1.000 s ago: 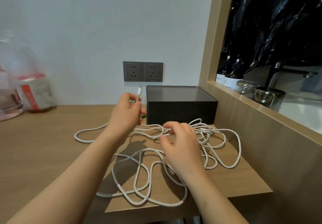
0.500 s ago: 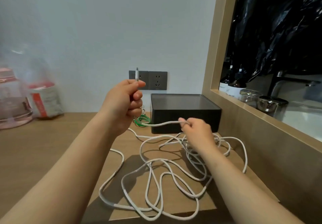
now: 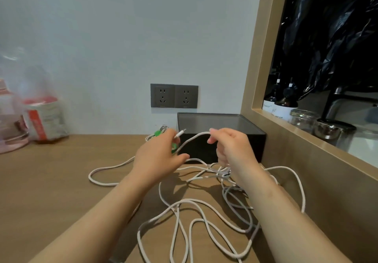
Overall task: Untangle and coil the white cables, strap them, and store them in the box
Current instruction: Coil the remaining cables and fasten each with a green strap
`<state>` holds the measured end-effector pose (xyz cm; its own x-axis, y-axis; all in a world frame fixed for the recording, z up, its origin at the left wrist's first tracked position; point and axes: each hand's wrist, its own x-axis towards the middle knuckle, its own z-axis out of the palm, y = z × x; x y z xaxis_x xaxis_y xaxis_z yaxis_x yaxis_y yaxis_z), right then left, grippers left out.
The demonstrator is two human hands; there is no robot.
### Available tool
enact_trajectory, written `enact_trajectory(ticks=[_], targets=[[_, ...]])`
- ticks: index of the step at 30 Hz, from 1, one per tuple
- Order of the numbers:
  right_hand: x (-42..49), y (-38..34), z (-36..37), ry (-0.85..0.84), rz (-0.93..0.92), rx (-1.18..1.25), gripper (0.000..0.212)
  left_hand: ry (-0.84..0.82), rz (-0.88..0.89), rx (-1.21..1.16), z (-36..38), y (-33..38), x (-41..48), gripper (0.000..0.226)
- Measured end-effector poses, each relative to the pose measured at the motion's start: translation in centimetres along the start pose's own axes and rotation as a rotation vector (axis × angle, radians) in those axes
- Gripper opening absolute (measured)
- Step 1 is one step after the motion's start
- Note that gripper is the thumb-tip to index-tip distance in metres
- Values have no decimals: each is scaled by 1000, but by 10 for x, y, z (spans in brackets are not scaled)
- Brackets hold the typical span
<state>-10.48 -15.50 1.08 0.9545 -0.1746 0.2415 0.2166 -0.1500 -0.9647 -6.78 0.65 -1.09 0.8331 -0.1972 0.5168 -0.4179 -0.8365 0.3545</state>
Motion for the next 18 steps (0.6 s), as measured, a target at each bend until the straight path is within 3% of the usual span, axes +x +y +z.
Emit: enact_trajectory(ticks=[2,4,10,15,18], targets=[[7,-1,3,-18,-6,99,28,26,-4,43,9,-10,5,32],[14,2,9,-43,-37,116,29,36,-5,36,17,-16,5,15],[30,29,29,-45,-39,271,26,31,-114,-389,28,-34,7,11],[34,37,20,-224,-5,147,29,126,-210,-550,24,-41,18,19],[32,38,11,-131,-49,22,32,72,-239,-648,22,-42,20,22]])
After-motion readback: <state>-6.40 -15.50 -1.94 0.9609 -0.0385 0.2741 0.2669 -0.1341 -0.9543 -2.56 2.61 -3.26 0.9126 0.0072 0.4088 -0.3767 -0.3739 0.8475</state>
